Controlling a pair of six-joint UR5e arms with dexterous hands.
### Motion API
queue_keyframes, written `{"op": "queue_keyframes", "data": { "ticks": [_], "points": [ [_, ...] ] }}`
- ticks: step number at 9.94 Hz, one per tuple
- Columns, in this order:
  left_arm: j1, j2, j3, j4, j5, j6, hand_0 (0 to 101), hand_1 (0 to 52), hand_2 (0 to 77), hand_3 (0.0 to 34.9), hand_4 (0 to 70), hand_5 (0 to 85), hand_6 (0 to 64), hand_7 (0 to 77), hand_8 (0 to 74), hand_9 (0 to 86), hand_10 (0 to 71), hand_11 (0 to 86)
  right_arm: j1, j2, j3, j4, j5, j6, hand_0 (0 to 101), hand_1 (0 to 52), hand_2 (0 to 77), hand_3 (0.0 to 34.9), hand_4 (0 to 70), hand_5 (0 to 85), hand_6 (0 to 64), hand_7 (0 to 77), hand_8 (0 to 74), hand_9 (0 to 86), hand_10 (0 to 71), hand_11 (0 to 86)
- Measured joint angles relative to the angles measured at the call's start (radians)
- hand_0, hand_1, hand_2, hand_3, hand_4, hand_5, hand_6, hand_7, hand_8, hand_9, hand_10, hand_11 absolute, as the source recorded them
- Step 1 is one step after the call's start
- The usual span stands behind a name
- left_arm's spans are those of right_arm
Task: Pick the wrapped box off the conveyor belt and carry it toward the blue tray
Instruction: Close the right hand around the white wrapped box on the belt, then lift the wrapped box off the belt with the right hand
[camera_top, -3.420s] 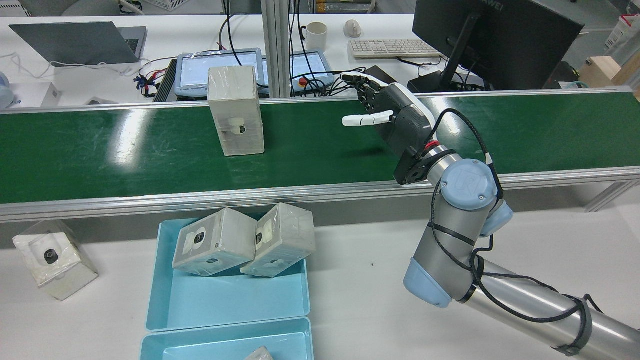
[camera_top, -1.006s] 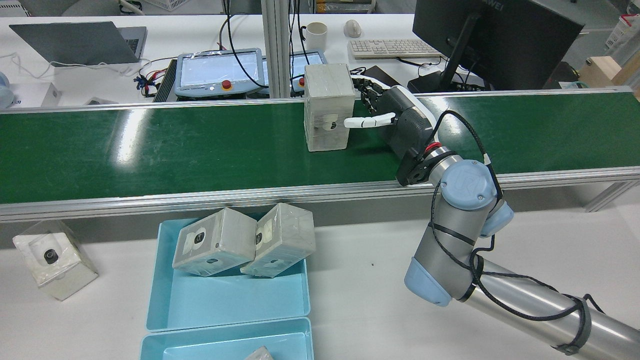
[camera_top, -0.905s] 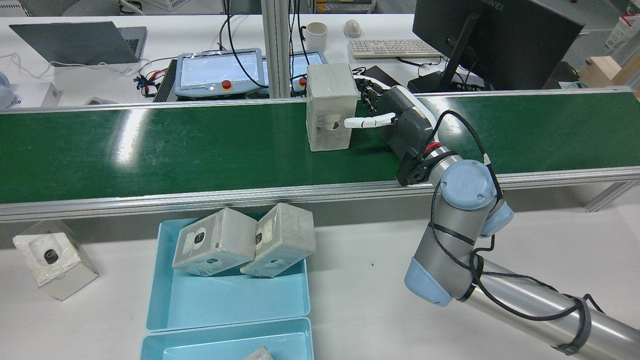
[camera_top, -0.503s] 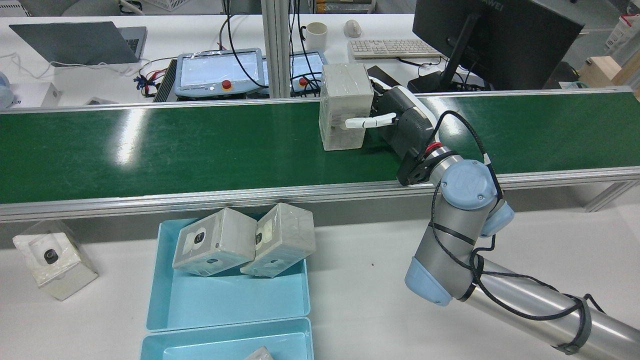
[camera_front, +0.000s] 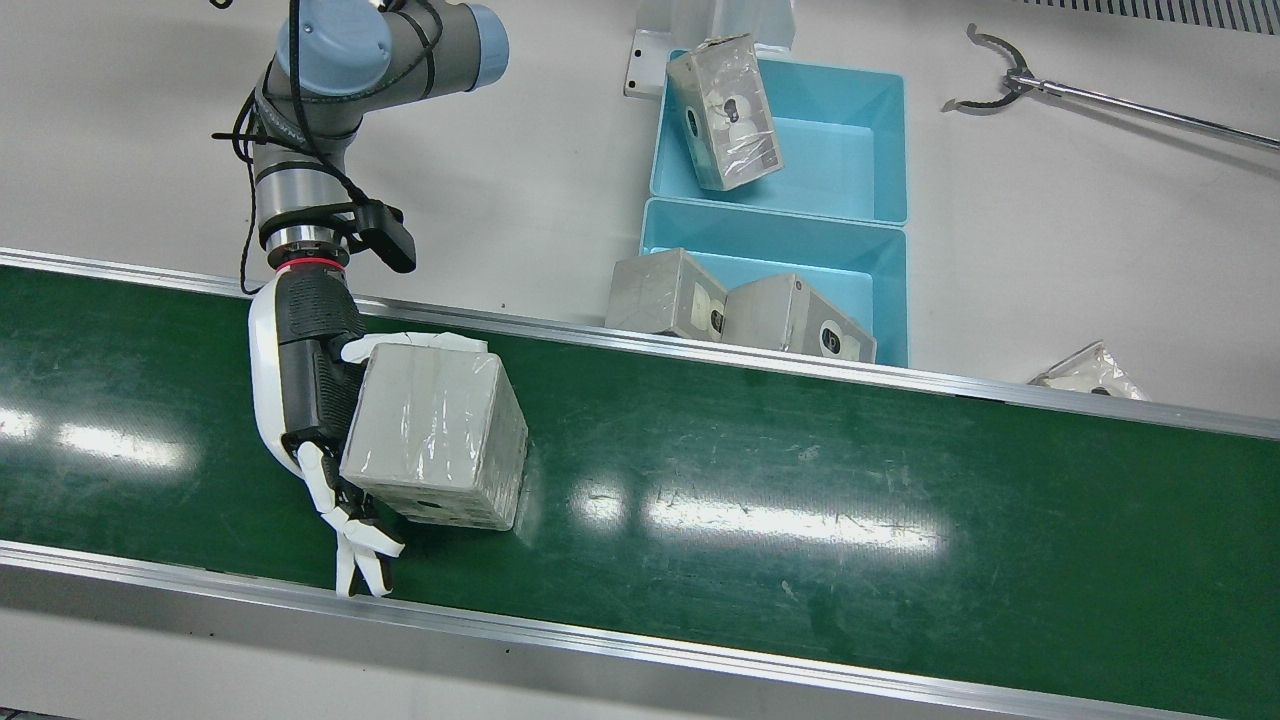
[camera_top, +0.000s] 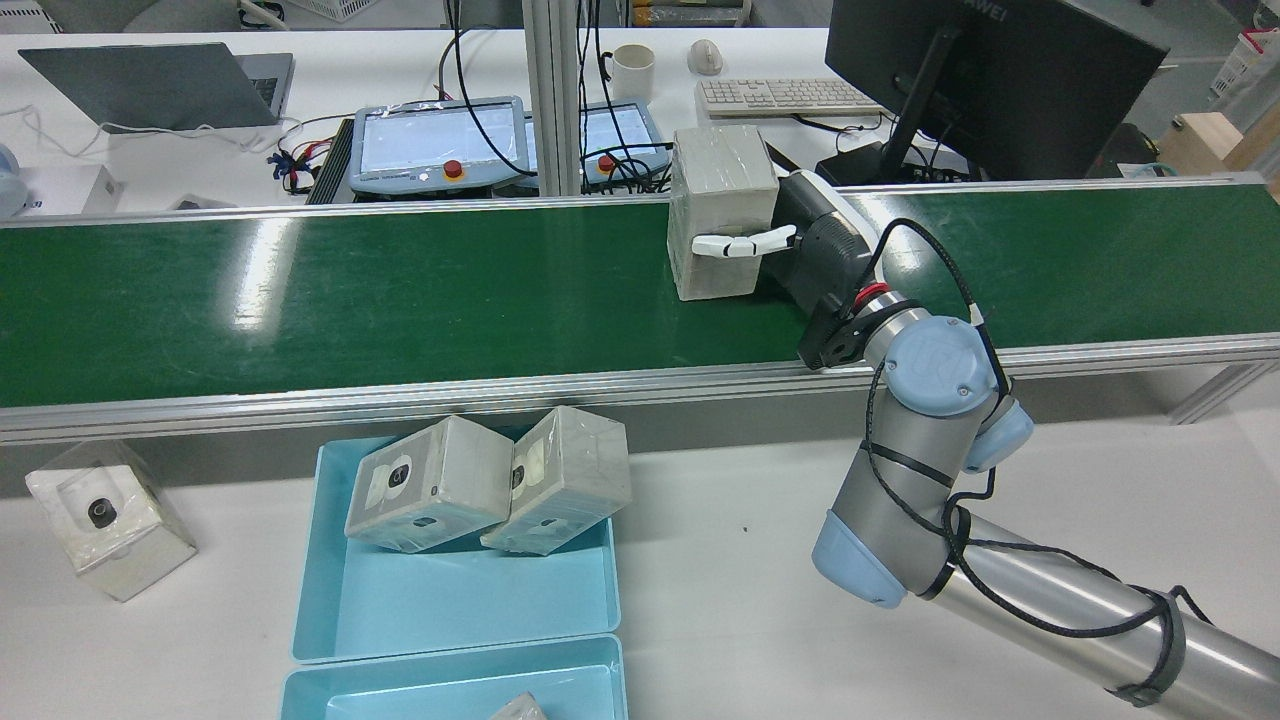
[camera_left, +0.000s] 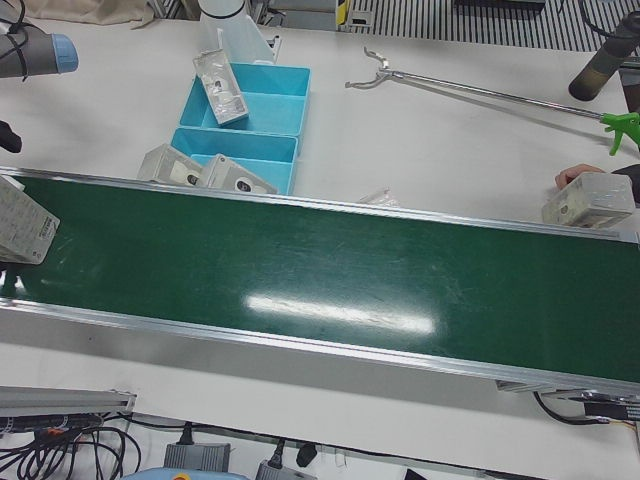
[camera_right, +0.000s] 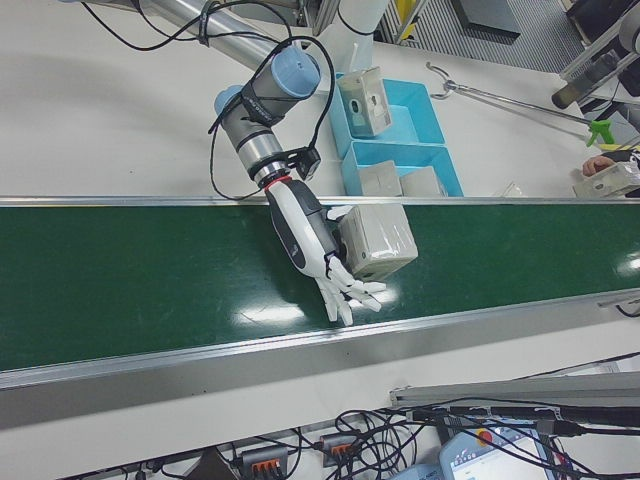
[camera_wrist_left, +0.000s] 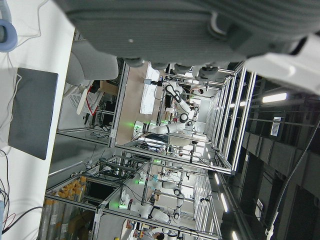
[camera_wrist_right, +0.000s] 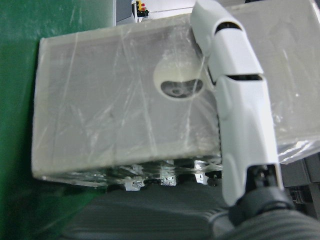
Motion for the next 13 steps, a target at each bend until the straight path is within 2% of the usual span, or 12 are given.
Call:
{"op": "queue_keyframes", "data": {
  "ticks": [1,2,3,4,5,6,7,8,9,10,12,13],
  "points": [
    [0.000,0.000,0.000,0.000,0.000,0.000,0,0.0,1.1,0.0,0.0,1.1,0.5,0.5,0.5,0.0,0.5,0.5,0.002,0.001,0.001,-0.019,-0.001,0.000,51,20.2,18.5,12.4,4.4,22.9,1.1,5.5,0.0,1.6,0.0,0.5],
    [0.000,0.000,0.000,0.000,0.000,0.000,0,0.0,1.1,0.0,0.0,1.1,0.5,0.5,0.5,0.0,0.5,0.5,0.007,0.003,0.002,-0.040,-0.001,0.001,54,23.5,21.8,10.4,11.5,37.1,7.6,13.6,4.4,9.8,0.0,0.5],
    [0.000,0.000,0.000,0.000,0.000,0.000,0,0.0,0.5,0.0,0.0,1.1,0.5,0.0,0.5,0.0,0.5,0.5,0.013,0.005,0.005,-0.054,-0.001,0.001,54,23.5,21.8,10.4,11.5,37.1,7.6,13.6,4.4,9.8,0.0,0.5],
    [0.000,0.000,0.000,0.000,0.000,0.000,0,0.0,0.5,0.0,0.0,1.1,0.5,0.0,0.5,0.0,0.5,0.5,0.020,0.007,0.010,-0.063,-0.001,0.001,56,20.7,27.8,0.0,13.6,43.6,19.1,28.9,18.0,26.7,5.4,0.5],
    [0.000,0.000,0.000,0.000,0.000,0.000,0,0.0,1.1,0.0,0.0,1.1,0.5,0.5,0.5,0.5,0.5,0.5,0.029,0.011,0.018,-0.067,-0.001,0.001,56,20.7,27.8,0.0,15.3,44.2,22.4,30.0,23.5,33.8,10.9,1.6],
    [0.000,0.000,0.000,0.000,0.000,0.000,0,0.0,1.1,0.0,0.0,1.1,0.5,0.5,0.5,0.5,0.5,0.5,0.035,0.016,0.033,-0.069,-0.001,0.001,57,20.7,27.8,0.5,18.5,45.8,26.7,30.5,29.5,37.6,16.9,15.3],
    [0.000,0.000,0.000,0.000,0.000,0.000,0,0.0,0.5,0.0,0.0,1.1,0.5,0.5,0.5,0.0,0.5,0.5,0.036,0.028,0.057,-0.073,-0.007,0.000,57,20.7,27.8,0.5,18.5,45.8,26.7,30.5,29.5,37.6,16.9,15.3],
    [0.000,0.000,0.000,0.000,0.000,0.000,0,0.0,0.5,0.0,0.0,1.1,0.5,0.0,0.5,0.0,0.5,0.5,0.037,0.058,0.079,-0.089,-0.031,0.000,52,20.7,27.8,0.9,18.5,46.4,27.8,30.5,31.1,37.6,18.5,21.8],
    [0.000,0.000,0.000,0.000,0.000,0.000,0,0.0,0.5,0.0,0.0,1.1,0.5,0.0,0.5,0.0,0.5,0.5,0.030,0.114,0.096,-0.123,-0.066,0.000,52,20.7,27.8,0.9,18.5,46.4,27.8,30.5,31.1,37.6,18.5,21.8],
    [0.000,0.000,0.000,0.000,0.000,0.000,0,0.0,0.5,0.0,0.0,1.1,0.5,0.0,0.5,0.0,0.5,0.5,0.008,0.175,0.105,-0.164,-0.093,0.000,53,12.0,34.9,0.9,19.1,46.9,28.9,30.5,32.2,38.2,21.8,34.4],
    [0.000,0.000,0.000,0.000,0.000,0.000,0,0.0,1.1,0.0,0.0,1.1,0.5,0.5,0.5,0.0,0.5,0.5,-0.061,0.270,0.111,-0.218,-0.115,0.002,56,12.0,34.9,0.4,19.1,46.9,28.9,30.5,34.9,38.7,23.5,39.3],
    [0.000,0.000,0.000,0.000,0.000,0.000,0,0.0,0.5,0.0,0.0,1.1,0.5,0.5,0.5,0.0,0.5,0.5,-0.088,0.299,0.112,-0.236,-0.118,0.004,56,12.0,34.9,0.3,19.1,46.9,28.9,30.5,36.0,38.7,23.5,39.8]
  ]
}}
